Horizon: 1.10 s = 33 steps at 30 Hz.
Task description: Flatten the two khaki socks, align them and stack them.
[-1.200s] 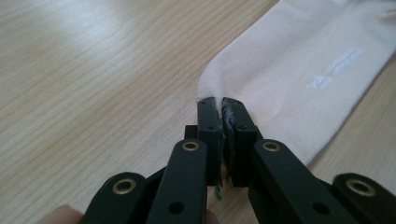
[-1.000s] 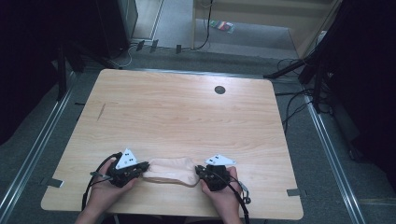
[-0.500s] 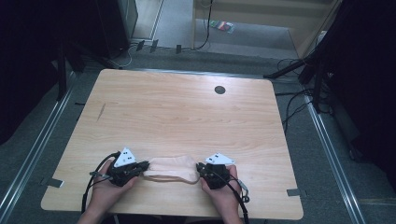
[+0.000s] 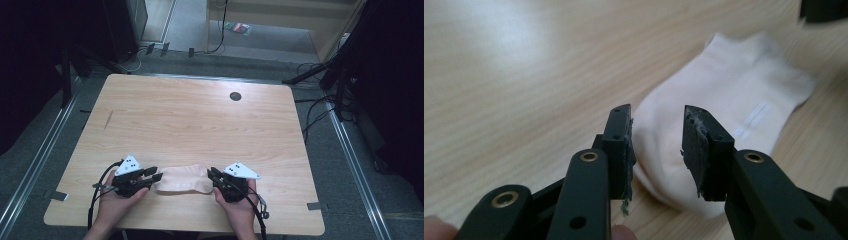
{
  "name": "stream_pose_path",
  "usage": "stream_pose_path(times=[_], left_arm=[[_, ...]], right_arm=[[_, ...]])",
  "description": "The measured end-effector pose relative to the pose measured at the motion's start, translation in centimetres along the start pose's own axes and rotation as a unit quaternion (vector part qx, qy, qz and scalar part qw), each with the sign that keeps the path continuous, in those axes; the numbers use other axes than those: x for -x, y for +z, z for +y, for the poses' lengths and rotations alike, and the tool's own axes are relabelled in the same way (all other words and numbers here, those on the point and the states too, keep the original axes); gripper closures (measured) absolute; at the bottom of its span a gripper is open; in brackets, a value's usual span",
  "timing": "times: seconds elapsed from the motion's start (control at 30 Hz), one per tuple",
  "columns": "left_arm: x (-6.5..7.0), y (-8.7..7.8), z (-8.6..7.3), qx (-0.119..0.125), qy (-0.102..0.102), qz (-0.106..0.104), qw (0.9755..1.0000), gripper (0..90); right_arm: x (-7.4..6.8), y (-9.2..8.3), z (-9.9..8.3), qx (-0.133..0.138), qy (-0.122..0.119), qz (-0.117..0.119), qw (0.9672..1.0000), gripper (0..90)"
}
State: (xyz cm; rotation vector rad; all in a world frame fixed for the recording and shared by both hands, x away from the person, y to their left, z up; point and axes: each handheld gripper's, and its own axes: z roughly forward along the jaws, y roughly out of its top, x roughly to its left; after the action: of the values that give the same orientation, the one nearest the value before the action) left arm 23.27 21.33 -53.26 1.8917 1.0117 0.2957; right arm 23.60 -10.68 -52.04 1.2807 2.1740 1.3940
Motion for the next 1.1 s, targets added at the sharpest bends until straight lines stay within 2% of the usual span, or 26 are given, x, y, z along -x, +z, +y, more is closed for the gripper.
stream_pose_path(times=[0.03,0.1,0.13,0.23,0.33,0.4,0.5,0.57,0.67,0.73,0.8,0.9,1.0,1.1], left_arm=[[0.1,-0.3,0.1,0.01,-0.004,-0.01,0.9999,70.7],[0.2,-0.3,0.2,0.012,-0.003,-0.022,0.9997,79.5],[0.3,0.0,0.2,0.001,0.003,-0.022,0.9998,82.6],[0.4,1.2,-0.4,-0.035,0.012,0.002,0.9993,85.1],[0.3,2.0,-0.9,-0.058,0.014,0.012,0.9982,85.3],[0.3,2.0,-0.9,-0.057,0.012,0.007,0.9983,84.7],[0.2,1.8,-0.9,-0.04,0.008,-0.003,0.9992,77.0],[0.0,1.4,-0.8,-0.02,0.008,-0.006,0.9997,71.4],[-0.5,0.6,-0.7,0.018,-0.003,-0.01,0.9998,62.0],[-1.0,0.0,-0.8,0.039,-0.017,0.0,0.9991,52.4],[-1.6,-0.5,-0.9,0.052,-0.035,0.007,0.998,43.1],[-2.3,-0.9,-1.0,0.052,-0.055,0.031,0.9967,24.7],[-2.7,-1.5,-1.0,0.06,-0.06,0.052,0.9951,17.0],[-3.0,-2.1,-0.9,0.072,-0.063,0.06,0.9936,14.4]], right_arm=[[-0.3,0.2,-0.1,-0.006,0.0,0.008,0.9999,84.8],[-0.8,0.7,-0.3,-0.019,-0.005,0.022,0.9996,87.4],[-1.1,1.1,-0.5,-0.027,-0.01,0.029,0.9992,88.0],[-2.1,2.1,-0.9,-0.05,-0.03,0.047,0.9972,88.6],[-2.4,3.2,-1.6,-0.086,-0.04,0.04,0.9946,89.9],[-2.2,3.6,-2.0,-0.097,-0.038,0.037,0.9939,89.9],[-1.9,3.2,-1.7,-0.085,-0.024,0.048,0.995,86.6],[-1.5,2.6,-1.4,-0.065,-0.019,0.055,0.9962,82.0],[-0.7,1.8,-0.9,-0.037,-0.016,0.041,0.9983,70.5],[0.1,1.3,-0.6,-0.013,-0.013,0.033,0.9993,58.9],[0.9,0.9,-0.3,0.01,-0.024,0.02,0.9995,45.9],[2.0,0.3,-0.1,0.035,-0.034,-0.008,0.9988,33.3],[3.1,-0.1,0.2,0.041,-0.011,-0.013,0.999,24.3],[3.8,-0.6,0.5,0.047,-0.008,-0.012,0.9988,16.0]])
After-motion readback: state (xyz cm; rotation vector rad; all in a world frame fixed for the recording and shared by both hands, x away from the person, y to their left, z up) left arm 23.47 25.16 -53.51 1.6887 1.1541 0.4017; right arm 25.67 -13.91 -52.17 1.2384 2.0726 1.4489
